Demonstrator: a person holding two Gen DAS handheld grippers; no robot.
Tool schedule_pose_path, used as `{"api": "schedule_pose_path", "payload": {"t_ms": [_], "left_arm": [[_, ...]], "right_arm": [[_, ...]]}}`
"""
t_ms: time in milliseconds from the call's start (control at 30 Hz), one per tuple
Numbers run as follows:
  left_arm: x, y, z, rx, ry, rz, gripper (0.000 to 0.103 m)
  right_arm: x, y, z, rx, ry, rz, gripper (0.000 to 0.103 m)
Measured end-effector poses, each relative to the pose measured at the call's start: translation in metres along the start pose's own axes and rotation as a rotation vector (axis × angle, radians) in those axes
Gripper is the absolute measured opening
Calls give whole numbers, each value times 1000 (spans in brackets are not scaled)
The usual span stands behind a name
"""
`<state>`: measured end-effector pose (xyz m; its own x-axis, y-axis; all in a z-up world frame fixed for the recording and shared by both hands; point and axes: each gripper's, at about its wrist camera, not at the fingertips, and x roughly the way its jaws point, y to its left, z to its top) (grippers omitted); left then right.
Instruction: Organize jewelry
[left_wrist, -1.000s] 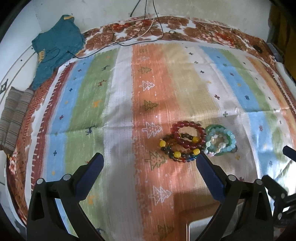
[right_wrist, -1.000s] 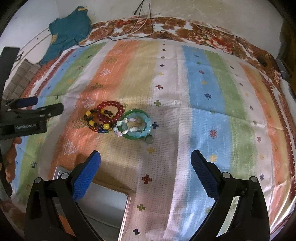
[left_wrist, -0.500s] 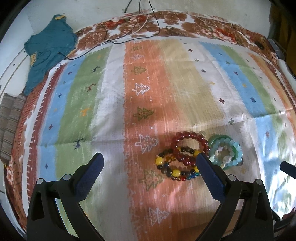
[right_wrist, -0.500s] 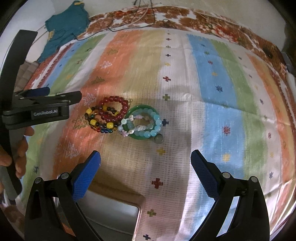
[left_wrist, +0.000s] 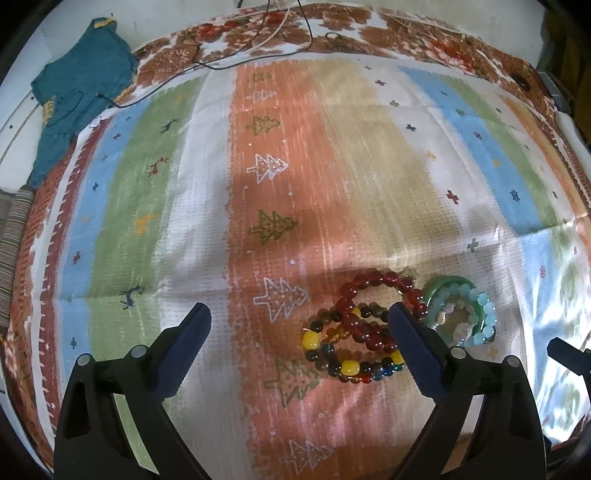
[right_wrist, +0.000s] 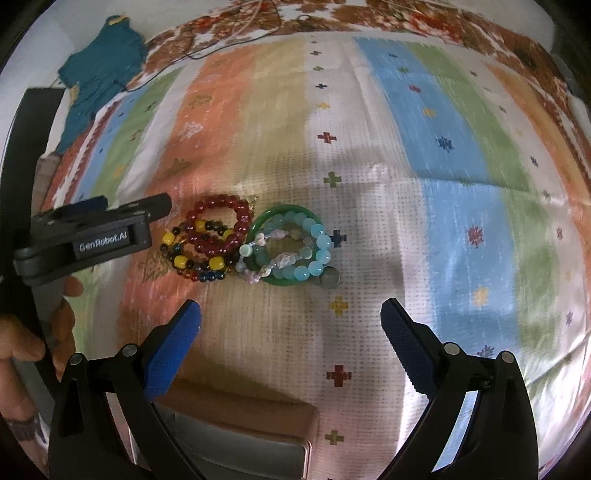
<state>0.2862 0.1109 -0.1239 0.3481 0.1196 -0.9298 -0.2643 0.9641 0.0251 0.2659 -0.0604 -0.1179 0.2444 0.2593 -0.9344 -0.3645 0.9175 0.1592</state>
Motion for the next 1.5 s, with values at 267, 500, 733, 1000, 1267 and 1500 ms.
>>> {"api": "schedule_pose_path", "payload": {"t_ms": [267, 500, 733, 1000, 1267, 1500], "left_arm": [[12, 1, 5, 5, 24, -12, 88], [26, 2, 7, 5, 65, -29, 77], [35, 2, 8, 20, 82, -57, 68], [43, -12, 11, 83, 84, -48, 62], [49, -17, 8, 121, 93, -51, 58], [56, -7, 12, 81, 102, -74, 47]], "right_arm": [[9, 0, 8, 56, 14, 11, 98], [17, 4, 15, 83, 26, 17, 98], [29, 7, 22, 105, 43, 2, 89], [41, 8, 26, 146, 65, -9, 79], [54, 13, 30, 140, 85, -53, 60], [56, 12, 30, 144, 90, -86, 50]]}}
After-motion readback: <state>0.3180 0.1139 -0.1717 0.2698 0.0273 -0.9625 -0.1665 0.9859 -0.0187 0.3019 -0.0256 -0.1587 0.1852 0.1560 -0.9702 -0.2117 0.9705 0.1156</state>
